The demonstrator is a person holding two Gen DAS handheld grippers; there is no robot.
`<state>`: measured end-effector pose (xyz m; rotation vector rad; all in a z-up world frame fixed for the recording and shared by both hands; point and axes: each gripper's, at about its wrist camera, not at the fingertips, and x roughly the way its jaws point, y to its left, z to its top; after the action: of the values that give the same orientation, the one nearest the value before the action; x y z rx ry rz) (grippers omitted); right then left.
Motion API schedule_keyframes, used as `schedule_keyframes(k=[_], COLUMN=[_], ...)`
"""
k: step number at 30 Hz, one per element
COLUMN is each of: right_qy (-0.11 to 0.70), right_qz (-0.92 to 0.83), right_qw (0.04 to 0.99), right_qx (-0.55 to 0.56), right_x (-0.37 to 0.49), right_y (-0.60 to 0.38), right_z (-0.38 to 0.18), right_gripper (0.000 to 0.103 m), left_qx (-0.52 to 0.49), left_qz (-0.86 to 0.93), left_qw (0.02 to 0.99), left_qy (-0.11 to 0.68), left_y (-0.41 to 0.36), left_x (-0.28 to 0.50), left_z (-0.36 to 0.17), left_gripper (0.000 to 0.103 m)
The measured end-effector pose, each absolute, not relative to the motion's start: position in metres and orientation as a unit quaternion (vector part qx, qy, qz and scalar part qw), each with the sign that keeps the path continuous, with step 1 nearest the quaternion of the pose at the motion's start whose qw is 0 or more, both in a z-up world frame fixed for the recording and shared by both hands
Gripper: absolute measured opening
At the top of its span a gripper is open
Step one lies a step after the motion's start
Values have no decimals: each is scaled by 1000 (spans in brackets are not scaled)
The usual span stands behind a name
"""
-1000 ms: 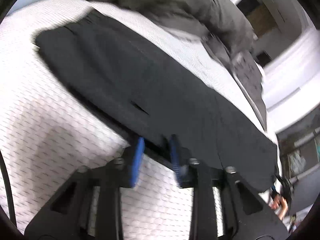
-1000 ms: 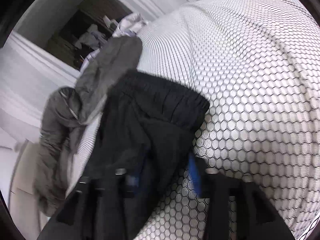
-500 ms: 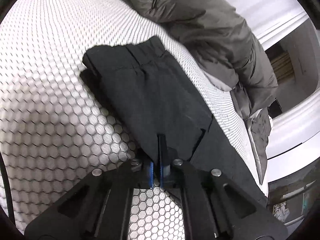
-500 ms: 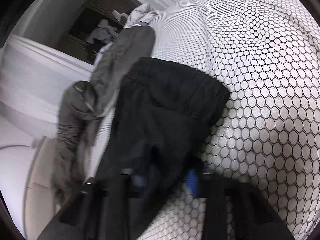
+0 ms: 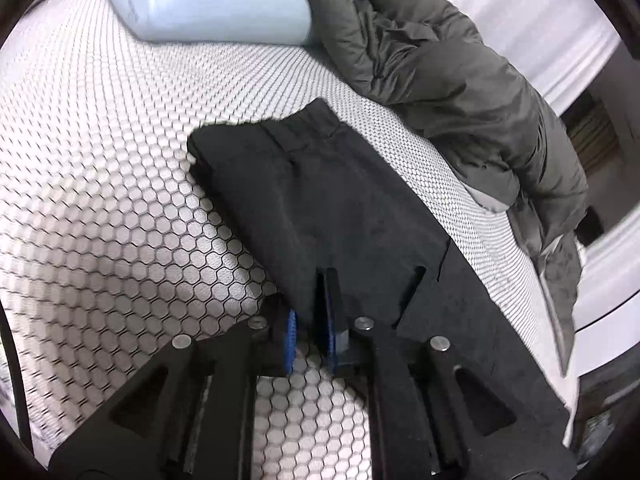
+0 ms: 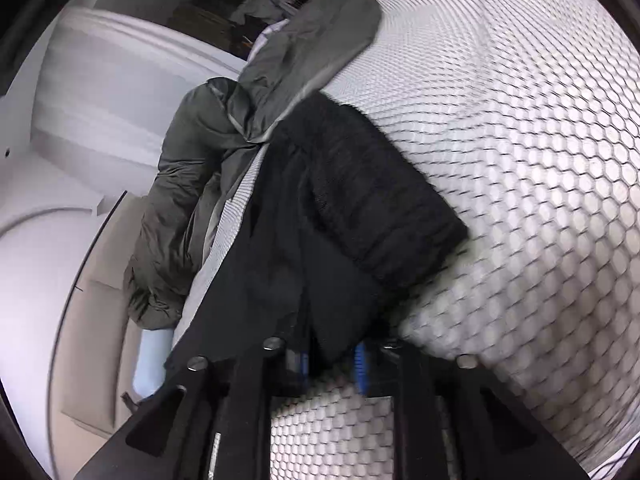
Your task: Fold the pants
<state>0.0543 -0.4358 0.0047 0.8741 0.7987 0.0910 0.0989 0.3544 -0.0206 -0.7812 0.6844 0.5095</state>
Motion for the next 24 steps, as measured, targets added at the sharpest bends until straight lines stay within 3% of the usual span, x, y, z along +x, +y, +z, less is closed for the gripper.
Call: schedule_keyframes(k=[1,2,3,5,6,8,12,14,16,17,19,20,24], right_qy=[367,359,349,338,342,346,352,355,354,370,409,421,368], right_qz=[39,32,24,12,7,-11,-26,-19,-9,-17,-40,-42,-70], right_qw=[822,822,824,832,834,838,848,864,870,865,855,850,878], right_qx=[433,442,447,439,433,422,394,358,343,339,318,314,299], right_x=[52,50,48,49,51,56,66,67,66,69,72,75,62], right_y=[-443,-446,-447,-445,-444,-442,-430,-424,-421,-423,-428,-429,-432], right_z=[5,6,9,16,17,17,21,32,40,36,24,21,55], right_gripper=[33,37,47,54,55,55,22,21,21,23,36,37,69], left_qx=[-358,-345,-332,-308,-292,-265,-244,-249,-245,-241,-231,-226,-190], left_qz=[245,248,254,278,285,271,228,200,151,126,82,64,-6], left_qw=[842,849,855,864,874,889,909,914,922,925,928,929,929], left_qy=[320,315,308,286,266,257,248,252,258,266,281,287,317], left_y=[350,345,339,326,316,299,266,252,229,217,192,180,114], left_x=[98,96,94,86,82,82,86,98,104,109,118,121,132], left_z=[-14,-7,2,20,29,42,59,63,66,66,65,63,55], left_gripper=[10,21,28,81,87,88,91,102,102,102,102,102,102])
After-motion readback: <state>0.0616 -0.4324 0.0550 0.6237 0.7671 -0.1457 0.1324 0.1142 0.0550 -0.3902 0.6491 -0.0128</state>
